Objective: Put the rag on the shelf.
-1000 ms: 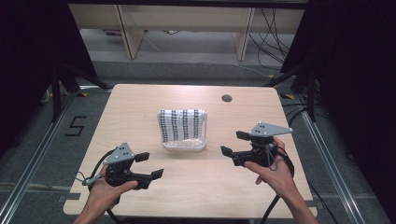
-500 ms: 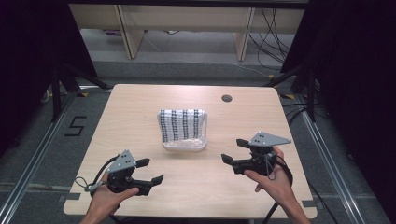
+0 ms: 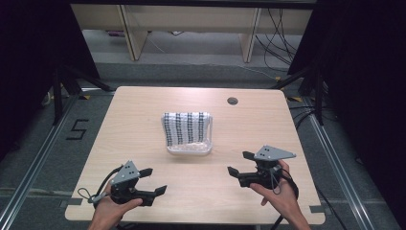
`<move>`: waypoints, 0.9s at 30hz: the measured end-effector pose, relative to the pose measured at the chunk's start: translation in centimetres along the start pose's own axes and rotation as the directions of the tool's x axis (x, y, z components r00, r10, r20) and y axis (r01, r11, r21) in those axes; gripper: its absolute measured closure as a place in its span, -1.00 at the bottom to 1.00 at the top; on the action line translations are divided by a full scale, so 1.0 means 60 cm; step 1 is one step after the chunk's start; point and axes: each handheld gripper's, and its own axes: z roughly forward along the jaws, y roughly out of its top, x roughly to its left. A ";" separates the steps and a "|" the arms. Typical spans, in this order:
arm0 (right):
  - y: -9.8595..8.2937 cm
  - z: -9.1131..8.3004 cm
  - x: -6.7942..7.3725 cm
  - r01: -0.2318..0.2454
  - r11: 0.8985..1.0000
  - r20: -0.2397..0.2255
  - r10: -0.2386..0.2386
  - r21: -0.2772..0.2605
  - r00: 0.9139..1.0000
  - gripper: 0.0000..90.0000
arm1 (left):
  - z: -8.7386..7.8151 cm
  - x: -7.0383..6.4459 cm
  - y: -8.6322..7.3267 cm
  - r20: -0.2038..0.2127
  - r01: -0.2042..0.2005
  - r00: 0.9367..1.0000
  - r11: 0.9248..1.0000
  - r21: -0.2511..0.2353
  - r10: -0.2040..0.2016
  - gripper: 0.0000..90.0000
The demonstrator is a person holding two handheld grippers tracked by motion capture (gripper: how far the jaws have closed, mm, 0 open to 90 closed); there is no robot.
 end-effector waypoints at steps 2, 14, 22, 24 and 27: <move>-0.007 0.000 0.004 -0.012 1.000 -0.004 0.012 0.012 1.000 -0.52 | 0.001 -0.001 -0.005 0.005 0.007 1.000 1.000 -0.005 -0.007 -0.57; -0.056 0.011 0.025 -0.008 0.999 -0.022 0.009 0.042 1.000 -0.53 | 0.011 -0.013 -0.041 0.007 -0.022 1.000 0.999 0.024 0.022 -0.57; -0.091 0.017 0.028 0.020 0.996 -0.030 -0.017 0.088 0.999 -0.54 | 0.024 -0.030 -0.062 0.013 -0.065 0.998 0.995 0.072 0.065 -0.57; -0.098 0.021 0.031 0.029 0.994 -0.042 -0.025 0.102 0.999 -0.54 | 0.028 -0.032 -0.067 0.006 -0.067 0.998 0.995 0.076 0.067 -0.57; -0.109 0.023 0.036 0.029 0.991 -0.044 -0.023 0.132 0.999 -0.54 | 0.028 -0.033 -0.071 0.007 -0.065 0.998 0.993 0.096 0.065 -0.57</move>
